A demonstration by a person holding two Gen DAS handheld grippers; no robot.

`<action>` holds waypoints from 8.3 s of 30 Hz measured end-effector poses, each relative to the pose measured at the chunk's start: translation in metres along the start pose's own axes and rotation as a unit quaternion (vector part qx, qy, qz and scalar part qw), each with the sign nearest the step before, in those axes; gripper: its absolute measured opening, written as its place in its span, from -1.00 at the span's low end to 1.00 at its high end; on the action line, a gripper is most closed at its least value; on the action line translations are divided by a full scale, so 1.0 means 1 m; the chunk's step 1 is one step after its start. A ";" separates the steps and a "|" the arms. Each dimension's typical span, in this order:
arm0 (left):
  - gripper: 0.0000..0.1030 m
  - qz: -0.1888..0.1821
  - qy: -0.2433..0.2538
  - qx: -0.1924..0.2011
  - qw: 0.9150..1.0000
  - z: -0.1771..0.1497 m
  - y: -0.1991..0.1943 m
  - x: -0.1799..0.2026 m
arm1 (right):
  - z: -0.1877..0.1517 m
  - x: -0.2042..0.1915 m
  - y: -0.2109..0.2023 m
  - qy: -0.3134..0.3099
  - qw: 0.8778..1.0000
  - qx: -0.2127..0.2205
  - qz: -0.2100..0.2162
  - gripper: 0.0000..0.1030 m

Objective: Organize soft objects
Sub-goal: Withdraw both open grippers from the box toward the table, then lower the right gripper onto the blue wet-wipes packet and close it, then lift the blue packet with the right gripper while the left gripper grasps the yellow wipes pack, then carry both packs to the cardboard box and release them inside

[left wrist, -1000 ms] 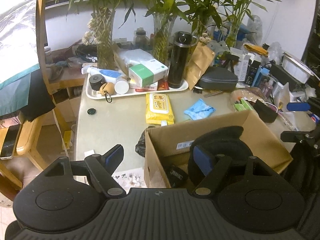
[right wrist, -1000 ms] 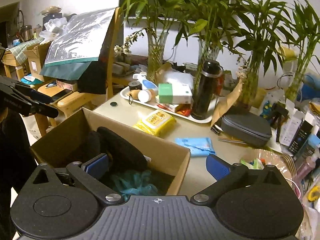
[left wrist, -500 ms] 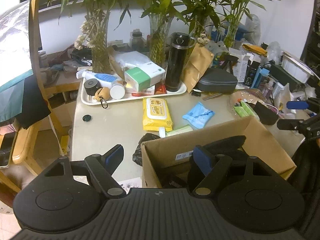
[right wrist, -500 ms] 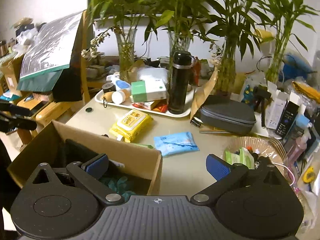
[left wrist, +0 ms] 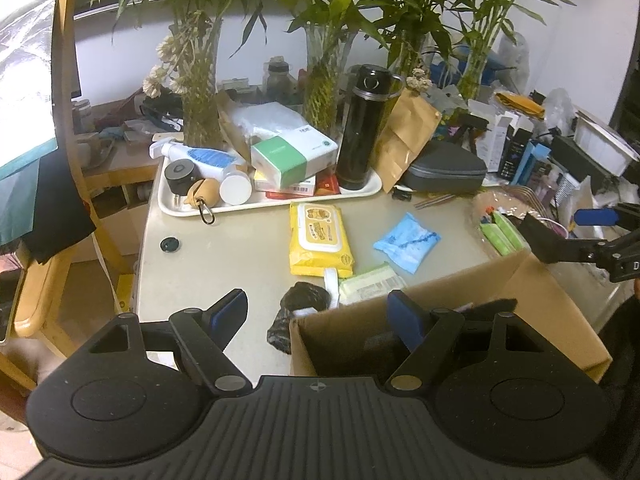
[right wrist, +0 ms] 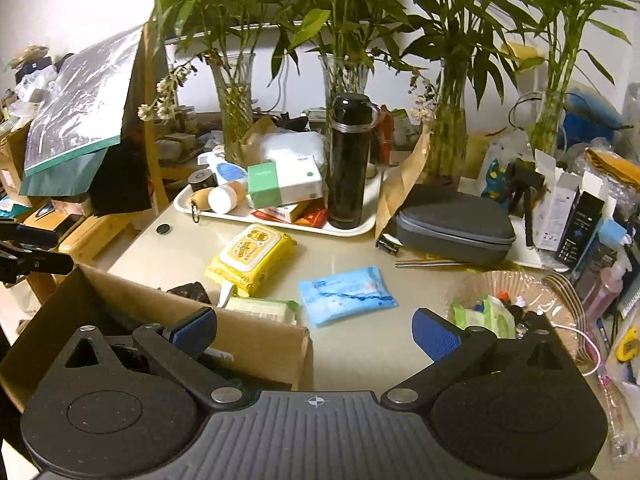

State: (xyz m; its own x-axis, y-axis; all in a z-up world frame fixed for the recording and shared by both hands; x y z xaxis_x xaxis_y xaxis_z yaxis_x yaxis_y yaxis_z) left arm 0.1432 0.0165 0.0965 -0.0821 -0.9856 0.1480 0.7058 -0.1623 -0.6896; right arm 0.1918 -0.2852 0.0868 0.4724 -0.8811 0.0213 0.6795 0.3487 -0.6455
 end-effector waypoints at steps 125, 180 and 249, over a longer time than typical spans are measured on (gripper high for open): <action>0.48 0.005 -0.001 -0.021 1.000 0.040 0.130 -0.044 | 0.050 0.060 0.171 0.048 0.998 -0.040 0.010 0.26; 0.58 0.061 -0.032 -0.300 0.951 0.082 0.333 0.010 | 0.036 0.081 0.070 0.112 0.992 0.056 0.012 0.27; 0.32 -0.166 -0.214 -0.127 0.954 0.006 -0.007 0.012 | -0.009 -0.029 -0.078 0.021 0.995 0.068 0.066 0.27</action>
State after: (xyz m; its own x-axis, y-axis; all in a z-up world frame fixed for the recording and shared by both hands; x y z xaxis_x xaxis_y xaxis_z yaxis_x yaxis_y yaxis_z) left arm 0.1411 0.0062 0.1076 0.0627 -0.7772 0.6261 0.4927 -0.5215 -0.6967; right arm 0.1200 -0.2897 0.1300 0.5407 -0.8363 -0.0910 0.6838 0.4999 -0.5316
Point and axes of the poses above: each gripper's, at about its wrist camera, not at the fingertips, and y roughly the way its jaws point, x to its right, z to its top, the point moved 1 cm from there along y, roughly the way its jaws point, and after that the axes turned 4 degrees about -y, right-handed, at the moved point
